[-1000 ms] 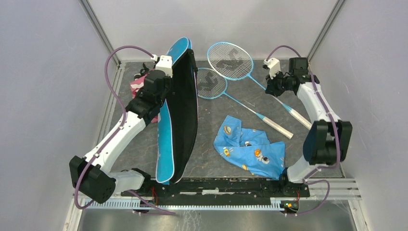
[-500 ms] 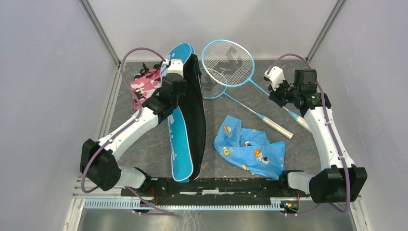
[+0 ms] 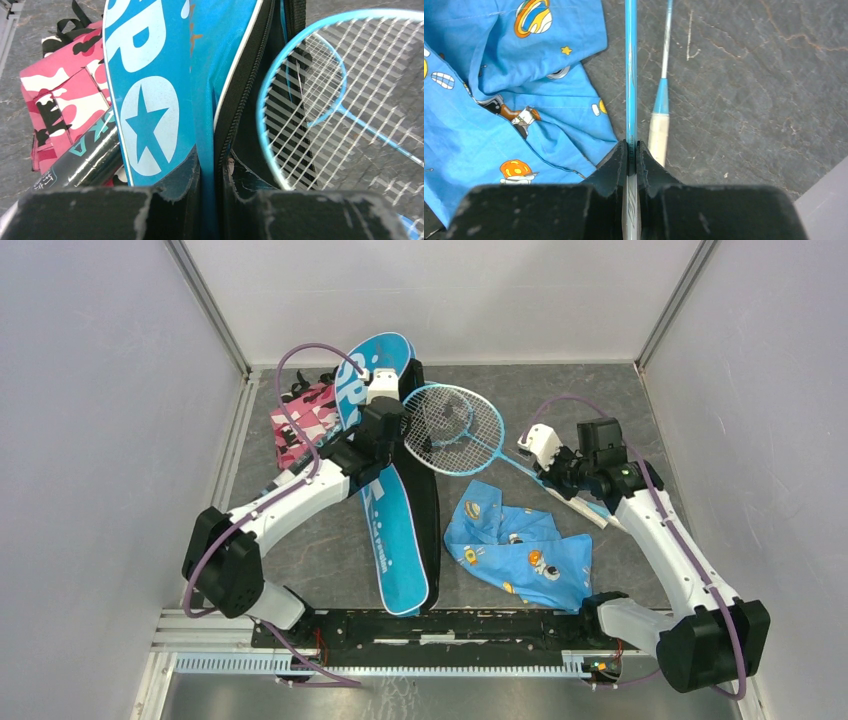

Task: Pack up the badminton gear
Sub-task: Place the racket in the racket bag.

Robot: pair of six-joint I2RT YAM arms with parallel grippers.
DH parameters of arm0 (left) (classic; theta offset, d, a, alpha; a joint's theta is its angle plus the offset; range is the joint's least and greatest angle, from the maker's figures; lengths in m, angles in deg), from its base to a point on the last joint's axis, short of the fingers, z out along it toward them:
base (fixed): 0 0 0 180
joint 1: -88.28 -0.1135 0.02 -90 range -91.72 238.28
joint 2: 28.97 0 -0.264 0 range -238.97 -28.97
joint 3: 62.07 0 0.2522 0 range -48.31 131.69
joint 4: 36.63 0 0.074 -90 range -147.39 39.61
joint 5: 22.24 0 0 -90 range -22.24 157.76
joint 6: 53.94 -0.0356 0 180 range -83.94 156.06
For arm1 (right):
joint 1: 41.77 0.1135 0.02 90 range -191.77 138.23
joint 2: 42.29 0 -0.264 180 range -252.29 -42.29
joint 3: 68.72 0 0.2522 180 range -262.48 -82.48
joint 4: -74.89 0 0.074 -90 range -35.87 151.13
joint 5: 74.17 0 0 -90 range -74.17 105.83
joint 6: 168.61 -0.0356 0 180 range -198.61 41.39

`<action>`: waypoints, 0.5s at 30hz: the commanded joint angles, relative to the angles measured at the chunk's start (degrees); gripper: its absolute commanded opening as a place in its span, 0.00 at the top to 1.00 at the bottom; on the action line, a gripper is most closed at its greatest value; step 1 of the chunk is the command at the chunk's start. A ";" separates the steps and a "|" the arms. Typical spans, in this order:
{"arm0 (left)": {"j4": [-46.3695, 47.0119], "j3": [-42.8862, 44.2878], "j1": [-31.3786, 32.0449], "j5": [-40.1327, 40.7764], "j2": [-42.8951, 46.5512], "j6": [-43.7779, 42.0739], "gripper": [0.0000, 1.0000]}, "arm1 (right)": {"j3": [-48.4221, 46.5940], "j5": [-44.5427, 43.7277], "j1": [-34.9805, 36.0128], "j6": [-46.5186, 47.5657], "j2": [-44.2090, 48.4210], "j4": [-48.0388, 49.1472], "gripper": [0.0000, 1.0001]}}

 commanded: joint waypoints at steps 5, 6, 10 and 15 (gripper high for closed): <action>6.14 4.23 5.38 1.63 -2.65 3.69 0.98 | 1.23 -4.48 5.98 -2.45 0.83 6.17 1.00; 6.15 4.74 6.13 1.52 -3.13 3.57 0.98 | 1.36 -5.16 6.55 -2.90 0.78 6.79 1.00; 5.87 7.59 8.36 0.18 -5.66 3.21 0.98 | 2.34 -6.56 7.19 -4.95 0.77 9.47 1.00; 3.61 12.14 10.26 0.24 -9.96 5.17 0.98 | 3.23 -8.63 7.26 -9.27 -0.07 13.70 1.00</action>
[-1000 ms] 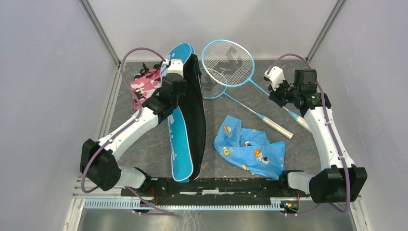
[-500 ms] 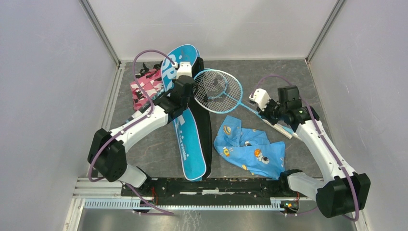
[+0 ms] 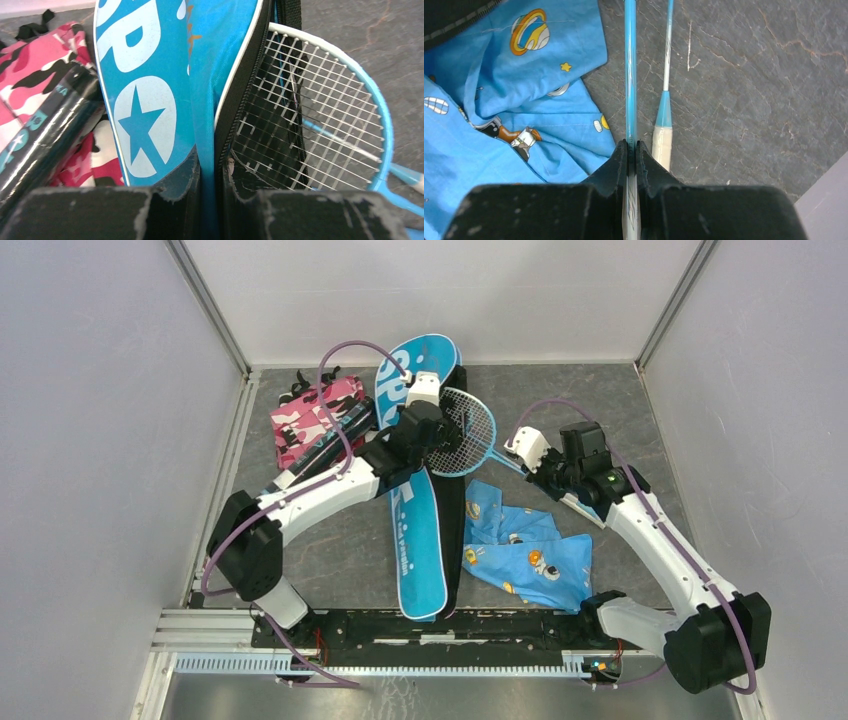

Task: Pack up the badminton gear
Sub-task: Place the racket in the racket bag.

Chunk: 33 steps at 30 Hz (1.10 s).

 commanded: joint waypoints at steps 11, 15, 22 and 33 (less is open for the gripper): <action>-0.42 9.69 2.24 -5.94 -8.42 9.18 0.98 | -4.01 2.44 1.11 -17.43 -9.38 15.55 1.00; 0.11 9.67 2.34 -9.49 -10.20 9.89 0.98 | -5.40 5.26 2.74 -22.60 -13.72 19.77 1.00; 0.95 9.05 2.34 -14.33 -12.17 11.70 0.98 | -5.24 7.99 4.73 -32.82 -18.55 29.27 1.00; 4.13 5.41 2.25 -22.62 -12.65 12.17 0.98 | 0.36 13.03 4.93 -45.63 -23.37 44.97 0.95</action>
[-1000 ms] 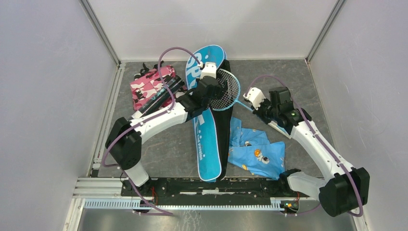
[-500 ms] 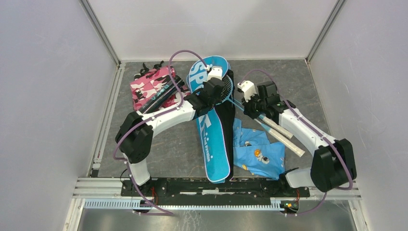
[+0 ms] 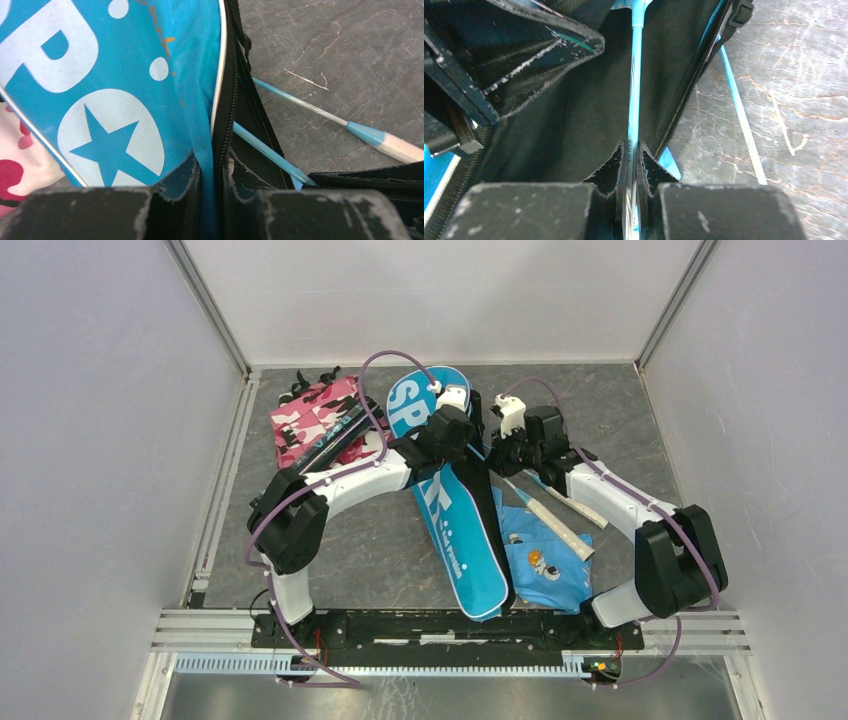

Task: Pack up the badminton gear
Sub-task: Place the racket in the racket bag.

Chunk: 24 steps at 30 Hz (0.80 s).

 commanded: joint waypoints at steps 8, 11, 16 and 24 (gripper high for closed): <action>9.67 -4.06 0.52 -12.36 1.72 0.53 0.98 | -0.42 15.59 0.55 -1.97 -8.57 10.78 0.83; 10.75 -5.81 0.41 -11.64 2.49 0.09 0.98 | -0.38 18.85 0.47 0.76 -9.29 7.96 0.76; 12.27 -8.34 0.41 -11.43 3.24 -1.18 0.98 | 1.76 21.65 0.16 5.99 -7.61 3.58 0.54; 14.42 -11.58 0.41 -10.29 4.30 -2.92 0.98 | 7.21 22.11 -0.19 11.72 -3.31 -2.00 0.42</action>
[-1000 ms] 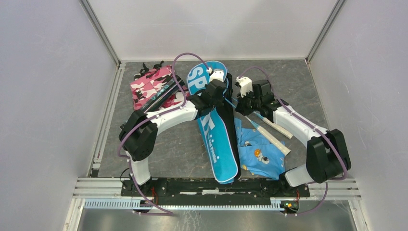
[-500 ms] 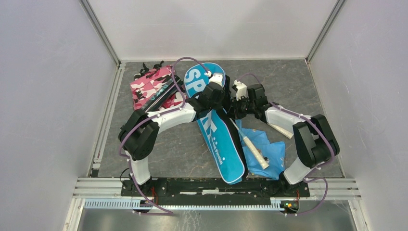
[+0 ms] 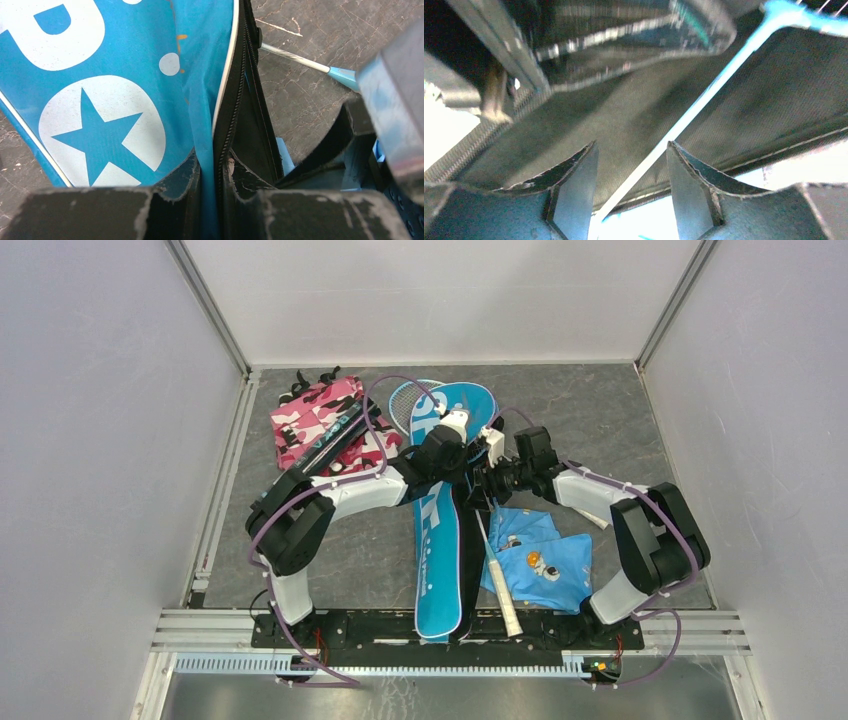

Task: Pack up the badminton gear
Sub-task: Place the racket in the racket bag.

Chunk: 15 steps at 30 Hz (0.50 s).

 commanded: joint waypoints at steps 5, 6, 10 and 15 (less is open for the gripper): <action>4.89 -2.08 0.15 0.07 4.45 -2.78 0.98 | 4.20 1.06 -0.76 6.87 5.17 -3.83 0.42; 5.01 -2.19 0.15 0.07 4.57 -2.95 0.98 | 4.57 1.14 -0.82 6.91 5.02 -3.76 0.42; 5.58 -2.80 0.15 -0.67 5.04 -3.55 0.98 | 5.19 1.95 -0.93 7.13 3.42 -2.94 0.42; 6.33 -3.49 0.15 -1.23 5.40 -3.72 0.98 | 4.75 4.17 -0.93 6.12 0.31 -1.91 0.46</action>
